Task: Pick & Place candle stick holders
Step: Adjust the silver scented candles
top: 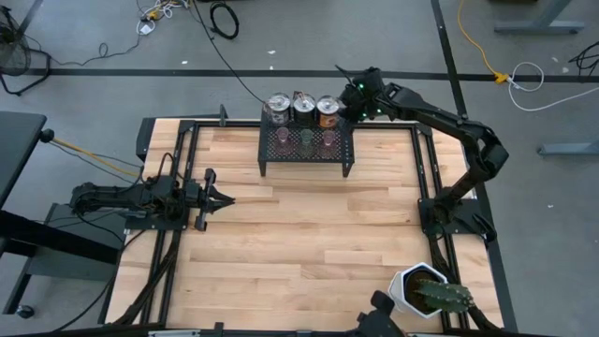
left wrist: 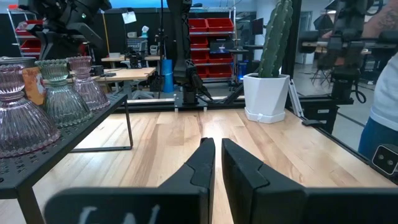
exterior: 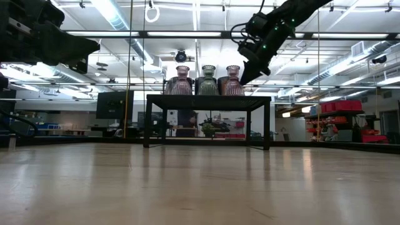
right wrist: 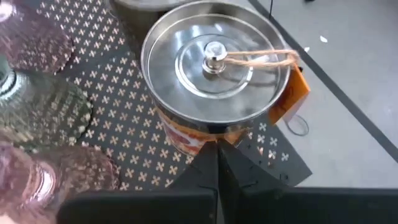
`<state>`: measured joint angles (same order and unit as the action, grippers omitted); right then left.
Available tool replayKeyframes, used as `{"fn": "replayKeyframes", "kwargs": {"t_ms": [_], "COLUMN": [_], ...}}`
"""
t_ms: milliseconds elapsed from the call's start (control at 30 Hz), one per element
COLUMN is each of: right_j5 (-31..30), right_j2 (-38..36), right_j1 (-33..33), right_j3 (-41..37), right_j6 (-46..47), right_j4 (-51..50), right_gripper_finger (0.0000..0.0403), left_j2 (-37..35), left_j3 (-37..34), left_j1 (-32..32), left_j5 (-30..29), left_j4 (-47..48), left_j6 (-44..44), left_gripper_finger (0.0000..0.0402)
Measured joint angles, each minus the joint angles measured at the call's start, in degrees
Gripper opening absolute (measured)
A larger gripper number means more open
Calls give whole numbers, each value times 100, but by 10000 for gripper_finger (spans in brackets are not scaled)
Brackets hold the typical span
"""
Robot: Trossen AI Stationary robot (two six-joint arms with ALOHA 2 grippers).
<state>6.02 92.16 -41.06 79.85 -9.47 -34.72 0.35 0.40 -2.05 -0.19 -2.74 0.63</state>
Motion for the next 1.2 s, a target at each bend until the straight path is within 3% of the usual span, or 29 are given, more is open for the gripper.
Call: {"fn": "replayKeyframes", "kwargs": {"t_ms": [333, 567, 800, 1200], "right_j5": [-165, -256, -237, 679], "right_j2": [0, -29, -433, -1144], "right_j1": [2, 2, 176, 1126], "right_j3": [0, 0, -2, -2], "right_j6": [-2, 24, -1, 158], "right_j4": [193, -250, -387, -499], "right_gripper_finger": [0, 0, 0, 0], "left_j2": [1, 1, 0, 0], "left_j3": [0, 0, 0, 0], "left_j1": [0, -1, -1, 0], "left_j5": [0, 0, 0, 1], "left_j4": [0, 0, 0, 0], "left_j6": [1, 1, 1, 0], "left_gripper_finger": [34, 34, 34, 34]}}
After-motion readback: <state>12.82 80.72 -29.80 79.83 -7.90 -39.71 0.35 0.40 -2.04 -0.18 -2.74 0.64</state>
